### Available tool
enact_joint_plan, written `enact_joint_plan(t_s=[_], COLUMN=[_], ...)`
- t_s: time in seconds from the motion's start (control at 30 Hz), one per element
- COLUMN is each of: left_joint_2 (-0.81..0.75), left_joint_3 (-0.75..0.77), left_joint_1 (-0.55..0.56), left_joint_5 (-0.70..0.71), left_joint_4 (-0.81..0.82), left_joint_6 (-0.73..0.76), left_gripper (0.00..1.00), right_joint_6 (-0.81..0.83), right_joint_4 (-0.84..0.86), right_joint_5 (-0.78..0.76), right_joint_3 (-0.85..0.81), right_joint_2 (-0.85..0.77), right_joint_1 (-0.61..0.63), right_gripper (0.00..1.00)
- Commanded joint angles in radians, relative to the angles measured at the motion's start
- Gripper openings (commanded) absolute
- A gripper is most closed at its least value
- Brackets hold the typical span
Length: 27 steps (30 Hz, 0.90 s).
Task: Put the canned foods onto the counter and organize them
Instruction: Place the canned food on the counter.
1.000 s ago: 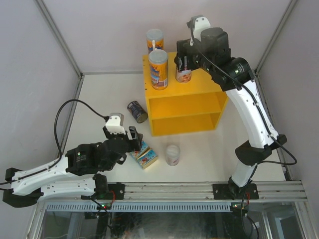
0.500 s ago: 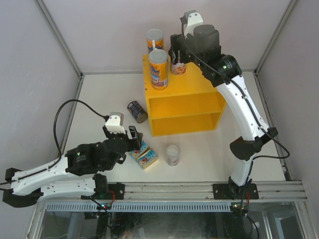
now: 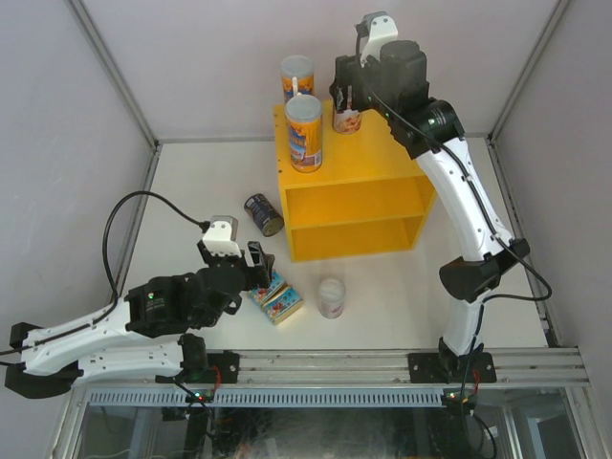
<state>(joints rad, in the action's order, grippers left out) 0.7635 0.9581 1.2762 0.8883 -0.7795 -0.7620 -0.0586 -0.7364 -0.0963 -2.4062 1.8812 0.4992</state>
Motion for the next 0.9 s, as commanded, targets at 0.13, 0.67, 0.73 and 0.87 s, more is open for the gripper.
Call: enact_joint_plan(t_s=[0.13, 0.67, 0.73, 0.87], left_joint_2=[-0.010, -0.016, -0.017, -0.019], left_joint_3=[0.045, 0.038, 0.035, 0.032], left_joint_1=[0.003, 0.004, 0.003, 0.004], left_joint_5=[0.037, 0.037, 0.037, 0.034], left_joint_4=[0.029, 0.024, 0.025, 0.026], left_joint_6=[0.014, 0.013, 0.012, 0.013], left_gripper=[0.80, 0.80, 0.80, 0.80], right_joint_6=[-0.021, -0.023, -0.021, -0.020], right_joint_4=[0.022, 0.030, 0.026, 0.026], right_joint_5=[0.023, 0.019, 0.011, -0.002], right_joint_3=[-0.023, -0.021, -0.021, -0.021], right_joint_2=[0.036, 0.059, 0.059, 0.059], right_joint_1=[-0.013, -0.015, -0.016, -0.019], right_gripper=[0.20, 0.28, 0.31, 0.37])
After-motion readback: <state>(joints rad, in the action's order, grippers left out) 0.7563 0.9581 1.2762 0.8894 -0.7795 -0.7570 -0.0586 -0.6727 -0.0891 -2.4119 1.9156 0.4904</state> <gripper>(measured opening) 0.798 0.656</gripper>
